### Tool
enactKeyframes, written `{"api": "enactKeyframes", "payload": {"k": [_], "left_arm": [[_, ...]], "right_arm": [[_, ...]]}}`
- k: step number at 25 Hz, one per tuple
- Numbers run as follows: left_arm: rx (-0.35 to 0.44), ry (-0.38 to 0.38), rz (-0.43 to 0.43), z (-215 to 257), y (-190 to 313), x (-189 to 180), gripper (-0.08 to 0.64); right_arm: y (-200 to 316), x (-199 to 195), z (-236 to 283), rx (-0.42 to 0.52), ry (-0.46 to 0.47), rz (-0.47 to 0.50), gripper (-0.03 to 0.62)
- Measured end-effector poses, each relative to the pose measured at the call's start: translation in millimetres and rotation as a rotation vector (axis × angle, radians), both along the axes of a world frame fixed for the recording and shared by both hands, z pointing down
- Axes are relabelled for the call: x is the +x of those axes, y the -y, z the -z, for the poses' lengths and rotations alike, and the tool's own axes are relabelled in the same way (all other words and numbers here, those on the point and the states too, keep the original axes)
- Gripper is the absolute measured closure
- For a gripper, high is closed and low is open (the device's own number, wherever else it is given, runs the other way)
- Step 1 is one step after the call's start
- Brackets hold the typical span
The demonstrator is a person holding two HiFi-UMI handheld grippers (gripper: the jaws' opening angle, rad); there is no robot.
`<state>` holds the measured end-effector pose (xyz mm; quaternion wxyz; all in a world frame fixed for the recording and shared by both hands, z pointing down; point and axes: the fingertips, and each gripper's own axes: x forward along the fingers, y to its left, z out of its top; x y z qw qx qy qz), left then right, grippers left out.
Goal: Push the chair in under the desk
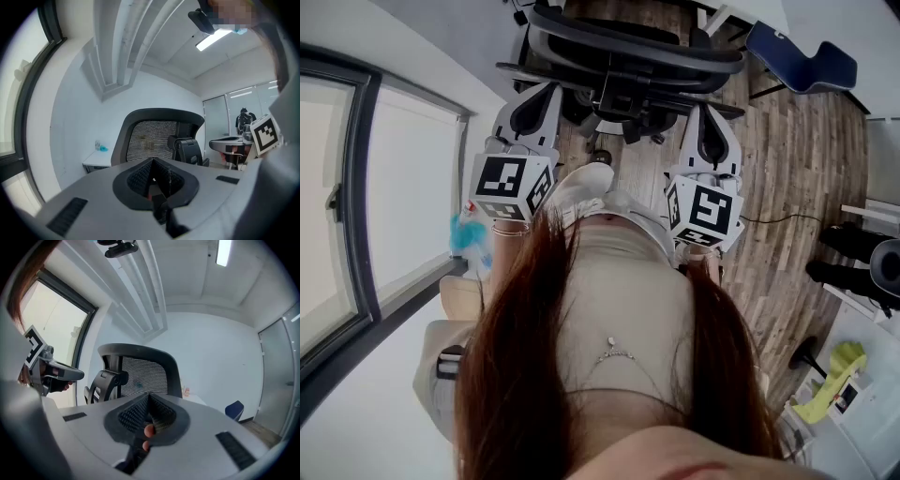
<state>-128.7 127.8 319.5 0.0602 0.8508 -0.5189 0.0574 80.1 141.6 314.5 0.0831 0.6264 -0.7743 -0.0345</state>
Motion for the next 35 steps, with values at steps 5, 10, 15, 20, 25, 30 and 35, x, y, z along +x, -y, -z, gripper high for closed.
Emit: {"api": "enactKeyframes", "payload": {"k": [5, 10, 15, 20, 25, 30, 35], "left_arm": [[0.008, 0.017, -0.005, -2, 1, 4, 0.557], [0.022, 0.025, -0.013, -1, 0, 2, 0.555], [0.031, 0.050, -0.003, -3, 3, -1, 0.555], [0.028, 0.046, 0.009, -4, 4, -5, 0.555], [0.021, 0.063, 0.009, -8, 7, -5, 0.555], [-0.009, 0.084, -0.006, -14, 8, -5, 0.554], [0.000, 0.105, -0.008, -17, 11, -6, 0.554]], "right_arm": [[1, 3, -1, -0.001, 0.011, -0.006, 0.568], [1, 5, 1, 0.005, 0.019, -0.010, 0.568], [2, 8, 1, 0.015, 0.010, 0.010, 0.568], [4, 5, -1, 0.005, -0.041, 0.042, 0.566], [6, 4, -3, -0.001, -0.065, 0.077, 0.565], [7, 8, -7, -0.023, -0.071, 0.091, 0.558], [9, 6, -14, -0.048, -0.085, 0.117, 0.511]]}}
